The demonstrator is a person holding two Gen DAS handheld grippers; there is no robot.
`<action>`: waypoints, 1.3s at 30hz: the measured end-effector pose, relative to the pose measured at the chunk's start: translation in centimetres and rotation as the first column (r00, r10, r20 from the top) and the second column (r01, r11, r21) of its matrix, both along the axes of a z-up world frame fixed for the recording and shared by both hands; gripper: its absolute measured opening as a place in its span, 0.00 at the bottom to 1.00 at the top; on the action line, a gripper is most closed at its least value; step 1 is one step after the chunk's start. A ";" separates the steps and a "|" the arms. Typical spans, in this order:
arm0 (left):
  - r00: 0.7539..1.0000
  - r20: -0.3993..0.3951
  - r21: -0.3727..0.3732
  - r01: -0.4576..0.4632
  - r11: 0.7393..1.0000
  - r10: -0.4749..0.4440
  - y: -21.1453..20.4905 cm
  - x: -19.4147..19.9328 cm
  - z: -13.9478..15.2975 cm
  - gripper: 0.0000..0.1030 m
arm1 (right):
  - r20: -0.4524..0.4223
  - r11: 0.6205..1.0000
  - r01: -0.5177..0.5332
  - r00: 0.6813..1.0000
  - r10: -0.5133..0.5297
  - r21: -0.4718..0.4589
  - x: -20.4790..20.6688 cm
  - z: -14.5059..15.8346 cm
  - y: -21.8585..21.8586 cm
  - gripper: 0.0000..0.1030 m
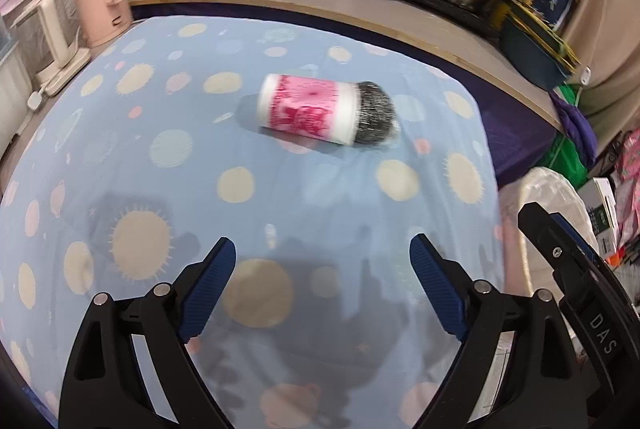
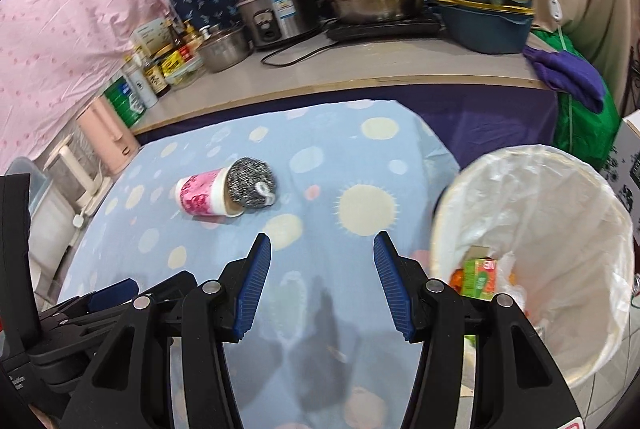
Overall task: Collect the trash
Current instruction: 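Move both tools back over the table toward the pink paper cup, then grasp the pink paper cup with the left tool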
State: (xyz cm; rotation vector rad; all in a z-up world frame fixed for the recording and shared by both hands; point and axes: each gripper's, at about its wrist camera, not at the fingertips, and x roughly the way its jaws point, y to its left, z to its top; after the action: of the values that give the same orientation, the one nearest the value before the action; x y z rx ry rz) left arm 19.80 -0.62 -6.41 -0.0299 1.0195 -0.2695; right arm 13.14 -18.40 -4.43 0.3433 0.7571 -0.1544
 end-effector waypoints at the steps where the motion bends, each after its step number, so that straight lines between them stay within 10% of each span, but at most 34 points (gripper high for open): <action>1: 1.000 -0.005 0.000 -0.012 1.000 0.012 0.6 0.4 -0.2 0.82 | -0.004 1.000 -0.012 1.000 0.012 -0.004 0.6 -0.1 0.5 0.51; 16: 0.989 -0.040 -0.046 -0.143 0.989 0.141 6.0 6.4 -1.3 0.82 | -0.053 0.996 -0.092 0.994 0.092 0.010 10.0 -2.7 3.3 0.51; 39: 0.997 -0.060 -0.108 -0.064 0.992 0.058 2.2 14.4 -3.2 0.79 | -0.056 0.980 -0.181 0.981 0.186 0.084 15.7 -5.9 3.3 0.41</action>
State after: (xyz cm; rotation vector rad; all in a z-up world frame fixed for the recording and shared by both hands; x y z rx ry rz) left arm 34.18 1.63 -9.64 -0.1689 1.0577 -0.2703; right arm 28.89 -15.09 -10.29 0.3426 0.8554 0.0394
